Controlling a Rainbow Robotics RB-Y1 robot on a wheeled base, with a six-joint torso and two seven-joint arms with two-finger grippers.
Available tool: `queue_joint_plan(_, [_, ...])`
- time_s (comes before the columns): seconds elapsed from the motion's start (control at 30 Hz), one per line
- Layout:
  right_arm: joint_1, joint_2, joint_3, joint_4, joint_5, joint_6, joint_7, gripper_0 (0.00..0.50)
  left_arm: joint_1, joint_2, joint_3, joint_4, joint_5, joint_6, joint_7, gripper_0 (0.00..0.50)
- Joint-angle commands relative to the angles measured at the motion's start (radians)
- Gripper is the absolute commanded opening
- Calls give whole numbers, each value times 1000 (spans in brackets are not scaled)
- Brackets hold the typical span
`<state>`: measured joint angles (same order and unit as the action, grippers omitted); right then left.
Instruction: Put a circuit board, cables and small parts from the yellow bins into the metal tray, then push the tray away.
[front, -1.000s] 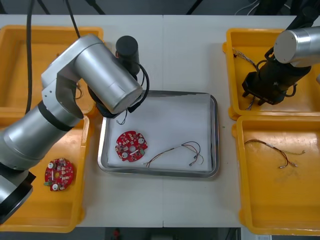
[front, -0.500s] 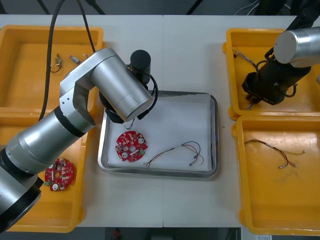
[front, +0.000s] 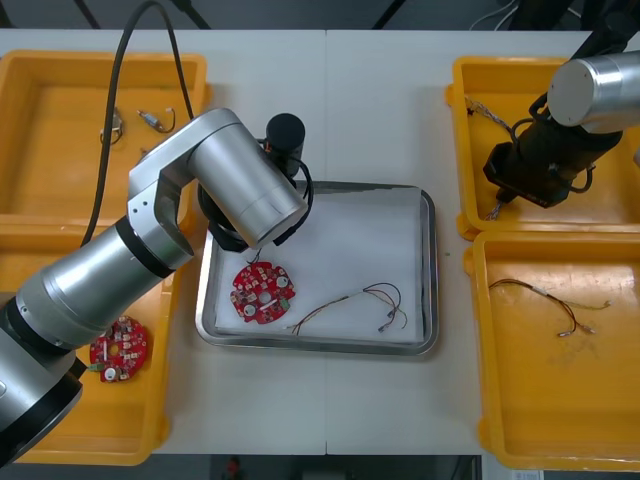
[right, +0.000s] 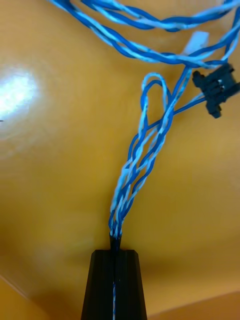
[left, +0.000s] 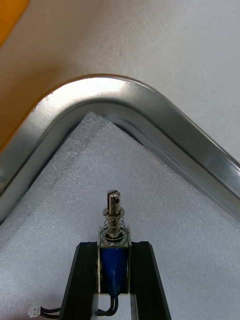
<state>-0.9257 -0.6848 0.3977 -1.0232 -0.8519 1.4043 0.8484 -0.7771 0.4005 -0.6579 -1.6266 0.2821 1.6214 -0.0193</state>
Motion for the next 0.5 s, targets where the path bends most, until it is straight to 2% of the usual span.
queue_joint_plan(0.03, [11, -65, 10, -98, 2, 41, 83, 0, 7, -23, -28, 2, -38, -31, -64, 7])
queue_joint_plan(0.07, [11, -78, 10, -113, -1, 50, 89, 0, 7, -22, -28, 8, -41, -38, -65, 18])
queue_joint_plan(0.2, [11, -116, 9, -167, -7, 67, 109, 0, 7, -23, -28, 16, -44, -40, -71, 122])
queue_joint_plan(0.33, [11, -148, 6, -213, -13, 76, 130, 0, 7, -22, -28, 16, -44, -40, -73, 185])
queue_joint_plan(0.4, [11, -171, 0, -248, -18, 91, 146, 0, 7, -22, -28, 16, -44, -38, -73, 246])
queue_joint_plan(0.43, [11, -177, 0, -256, -19, 96, 149, 0, 7, -23, -28, 16, -44, -35, -74, 261])
queue_joint_plan(0.5, [11, -196, -14, -294, -24, 128, 204, 0, 7, -22, -28, 11, -44, -28, -74, 312])
